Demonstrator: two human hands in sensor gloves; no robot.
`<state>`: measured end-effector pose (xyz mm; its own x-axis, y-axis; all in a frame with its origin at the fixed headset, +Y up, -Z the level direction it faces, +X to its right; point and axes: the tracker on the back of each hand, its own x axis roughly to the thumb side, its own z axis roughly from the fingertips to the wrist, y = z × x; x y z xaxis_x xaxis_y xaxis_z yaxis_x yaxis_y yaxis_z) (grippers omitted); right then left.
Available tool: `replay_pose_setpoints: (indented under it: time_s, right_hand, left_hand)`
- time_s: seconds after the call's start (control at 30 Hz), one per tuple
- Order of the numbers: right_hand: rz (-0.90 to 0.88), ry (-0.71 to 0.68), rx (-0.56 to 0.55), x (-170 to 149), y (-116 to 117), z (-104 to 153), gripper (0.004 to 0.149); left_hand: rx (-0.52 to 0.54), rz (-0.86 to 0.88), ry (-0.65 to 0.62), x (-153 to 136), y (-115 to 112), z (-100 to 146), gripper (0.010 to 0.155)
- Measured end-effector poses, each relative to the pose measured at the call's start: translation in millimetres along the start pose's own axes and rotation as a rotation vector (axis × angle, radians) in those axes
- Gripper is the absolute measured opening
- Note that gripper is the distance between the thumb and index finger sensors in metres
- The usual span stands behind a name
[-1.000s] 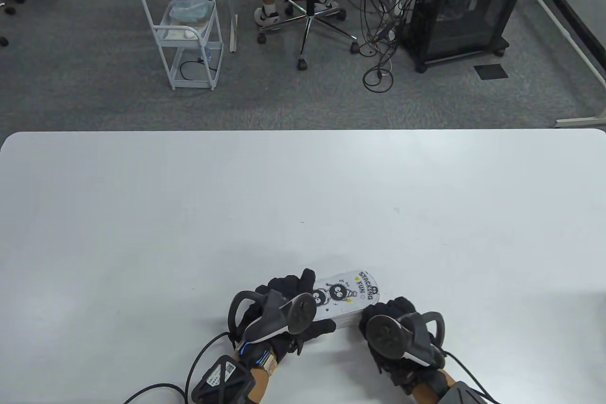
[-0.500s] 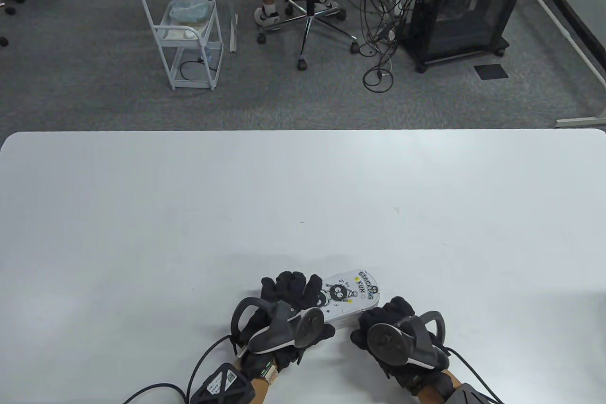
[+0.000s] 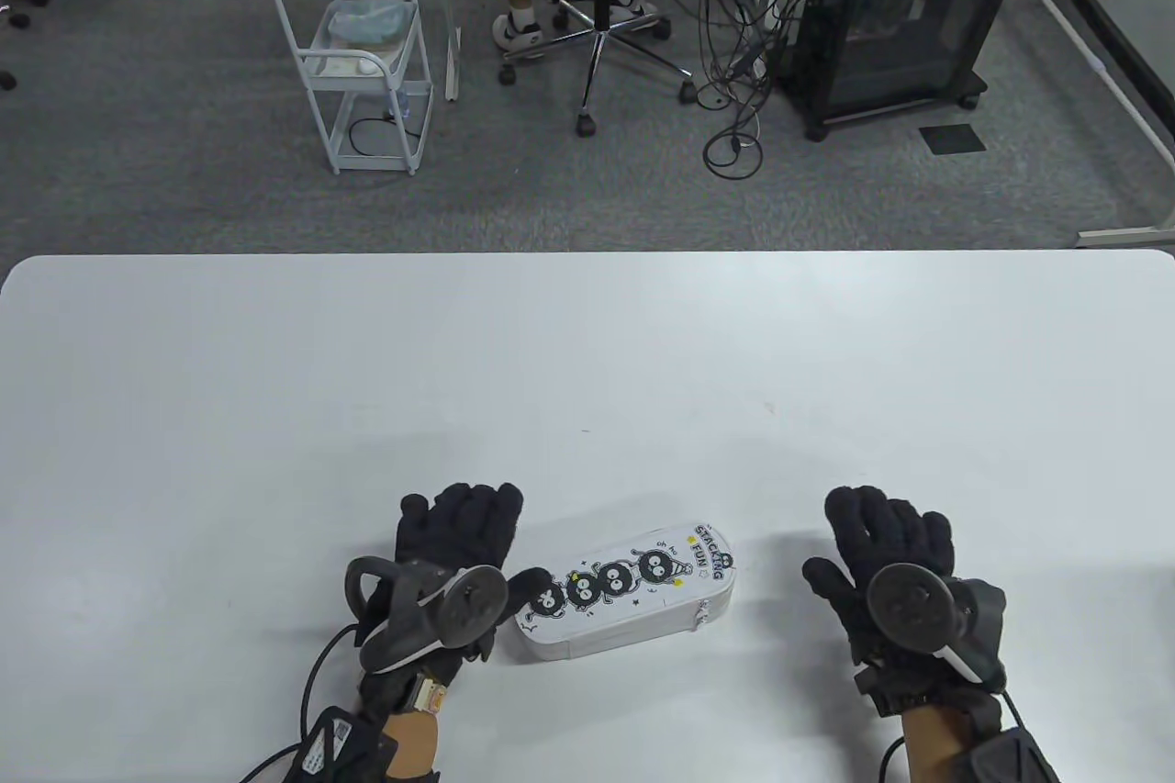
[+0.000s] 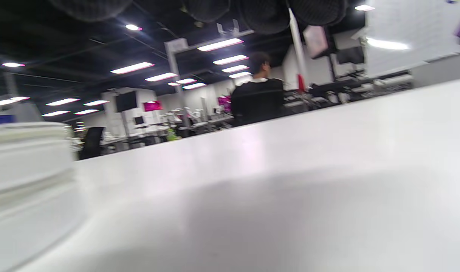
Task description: Pack double-layer zippered pencil case
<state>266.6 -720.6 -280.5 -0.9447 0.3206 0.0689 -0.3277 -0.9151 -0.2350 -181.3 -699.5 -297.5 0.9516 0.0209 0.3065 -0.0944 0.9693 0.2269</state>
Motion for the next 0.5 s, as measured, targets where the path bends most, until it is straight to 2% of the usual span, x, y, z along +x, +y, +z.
replay_pose_setpoints:
  time_s: [0.1, 0.23, 0.5]
  right_hand:
    - [0.024, 0.097, 0.054, -18.2, 8.9, -4.0, 0.082]
    - [0.016, 0.164, 0.072, -31.7, 12.7, -5.2, 0.081]
    - [-0.03, 0.146, 0.047, -27.5, 8.2, -3.9, 0.08]
  left_hand:
    - [-0.042, 0.016, 0.065, -16.6, -10.0, -0.7, 0.084]
    - [-0.061, 0.046, 0.125, -31.2, -15.2, -0.2, 0.083]
    - [-0.016, 0.069, 0.099, -27.8, -7.6, -0.1, 0.082]
